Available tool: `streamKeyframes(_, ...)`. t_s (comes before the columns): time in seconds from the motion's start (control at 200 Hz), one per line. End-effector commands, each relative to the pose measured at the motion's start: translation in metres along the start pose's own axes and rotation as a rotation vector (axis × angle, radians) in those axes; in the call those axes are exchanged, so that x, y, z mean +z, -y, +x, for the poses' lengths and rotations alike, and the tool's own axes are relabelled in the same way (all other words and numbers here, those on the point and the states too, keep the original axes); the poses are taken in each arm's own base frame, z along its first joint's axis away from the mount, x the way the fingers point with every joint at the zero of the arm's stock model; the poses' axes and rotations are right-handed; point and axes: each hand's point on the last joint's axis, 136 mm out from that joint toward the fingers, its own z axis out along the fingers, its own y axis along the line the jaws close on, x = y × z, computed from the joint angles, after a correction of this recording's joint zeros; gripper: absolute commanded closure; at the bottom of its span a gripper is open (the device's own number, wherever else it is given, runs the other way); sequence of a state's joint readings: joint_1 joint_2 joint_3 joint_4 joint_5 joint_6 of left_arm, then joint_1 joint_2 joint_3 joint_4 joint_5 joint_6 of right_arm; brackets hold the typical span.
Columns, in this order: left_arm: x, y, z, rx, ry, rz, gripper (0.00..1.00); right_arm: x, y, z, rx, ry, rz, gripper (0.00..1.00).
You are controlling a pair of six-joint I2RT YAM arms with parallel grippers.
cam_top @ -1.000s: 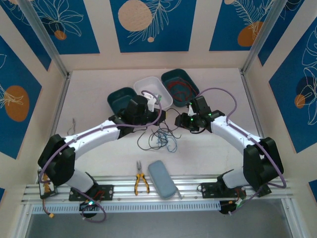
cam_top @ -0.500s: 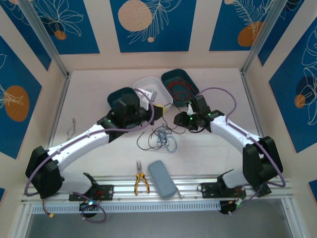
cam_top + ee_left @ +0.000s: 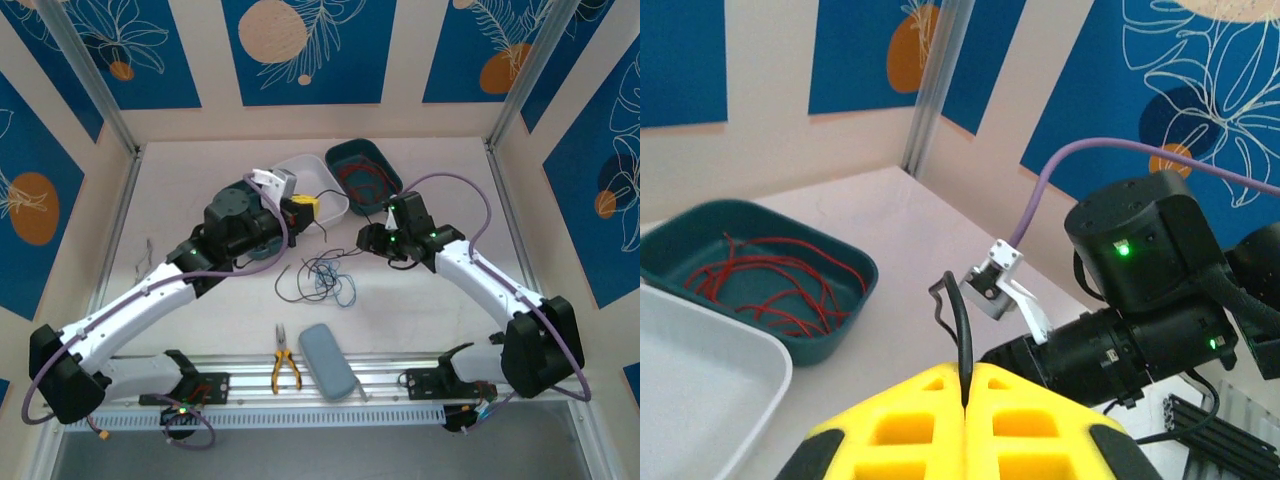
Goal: Untangle the cables
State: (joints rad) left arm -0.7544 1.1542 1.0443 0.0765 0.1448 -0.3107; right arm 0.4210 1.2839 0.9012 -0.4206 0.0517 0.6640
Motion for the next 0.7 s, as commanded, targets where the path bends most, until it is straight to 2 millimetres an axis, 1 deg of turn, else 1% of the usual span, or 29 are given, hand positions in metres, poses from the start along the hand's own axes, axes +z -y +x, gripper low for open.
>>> streamKeyframes(0.0, -0.017, 0.007, -0.046, 0.065, 0.11, -0.014, 1.0, -0.013, 0.007, -0.008, -0.003, 0.046, 0.04, 0.5)
streamKeyframes(0.08, -0.023, 0.009, -0.061, 0.084, 0.142, -0.026, 1.0, -0.016, 0.01, -0.01, 0.011, 0.063, 0.039, 0.48)
streamKeyframes(0.135, -0.025, 0.008, -0.069, 0.098, 0.157, -0.043, 1.0, -0.019, 0.008, -0.01, 0.008, 0.076, 0.012, 0.43)
streamKeyframes(0.17, -0.026, 0.008, -0.073, 0.106, 0.164, -0.053, 1.0, -0.02, 0.003, -0.011, -0.008, 0.085, -0.024, 0.38)
streamKeyframes(0.22, -0.027, 0.007, -0.079, 0.115, 0.172, -0.065, 1.0, -0.025, -0.008, -0.011, -0.039, 0.102, -0.091, 0.34)
streamKeyframes(0.295, -0.029, 0.008, -0.088, 0.129, 0.191, -0.071, 1.0, -0.034, -0.013, -0.012, -0.064, 0.131, -0.125, 0.28)
streamKeyframes(0.49, -0.036, 0.019, -0.118, 0.167, 0.256, -0.052, 1.0, -0.053, -0.01, -0.014, -0.103, 0.187, -0.111, 0.22)
streamKeyframes(0.58, -0.038, 0.024, -0.131, 0.196, 0.275, -0.048, 1.0, -0.062, -0.009, -0.016, -0.106, 0.215, -0.115, 0.14)
streamKeyframes(0.59, -0.039, 0.024, -0.133, 0.199, 0.279, -0.049, 1.0, -0.063, -0.009, -0.016, -0.107, 0.217, -0.12, 0.11)
streamKeyframes(0.605, -0.039, 0.025, -0.135, 0.204, 0.282, -0.05, 1.0, -0.064, -0.01, -0.017, -0.108, 0.22, -0.126, 0.04)
streamKeyframes(0.615, -0.04, 0.025, -0.137, 0.207, 0.286, -0.051, 1.0, -0.065, -0.011, -0.017, -0.11, 0.222, -0.133, 0.0)
streamKeyframes(0.695, -0.041, 0.027, -0.149, 0.231, 0.305, -0.063, 1.0, -0.075, -0.026, -0.017, -0.144, 0.224, -0.224, 0.01)
